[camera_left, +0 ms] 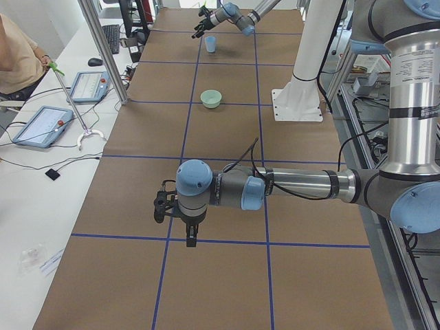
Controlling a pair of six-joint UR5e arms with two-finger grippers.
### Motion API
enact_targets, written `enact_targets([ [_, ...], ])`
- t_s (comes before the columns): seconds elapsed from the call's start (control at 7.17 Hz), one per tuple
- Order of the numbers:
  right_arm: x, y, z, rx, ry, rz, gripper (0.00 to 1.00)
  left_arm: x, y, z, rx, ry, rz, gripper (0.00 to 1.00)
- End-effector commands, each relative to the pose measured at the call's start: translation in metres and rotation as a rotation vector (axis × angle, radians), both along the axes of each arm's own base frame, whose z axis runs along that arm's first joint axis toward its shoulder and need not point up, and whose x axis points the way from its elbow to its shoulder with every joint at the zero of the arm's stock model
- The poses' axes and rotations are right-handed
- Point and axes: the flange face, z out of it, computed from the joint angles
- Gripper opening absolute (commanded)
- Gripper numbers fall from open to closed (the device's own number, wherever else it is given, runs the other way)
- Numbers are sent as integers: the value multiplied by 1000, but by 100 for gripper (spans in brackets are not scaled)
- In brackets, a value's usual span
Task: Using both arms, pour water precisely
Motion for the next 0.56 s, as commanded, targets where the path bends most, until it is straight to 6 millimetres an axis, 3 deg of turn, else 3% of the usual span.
enact_targets([
  [0.0,64,-17,12,-80,-27,-181,100,0,0,-1,2,0,0,100],
  [0.42,141,-29,33,-228,38,-382,100,0,1,1,3,-1,4,100],
])
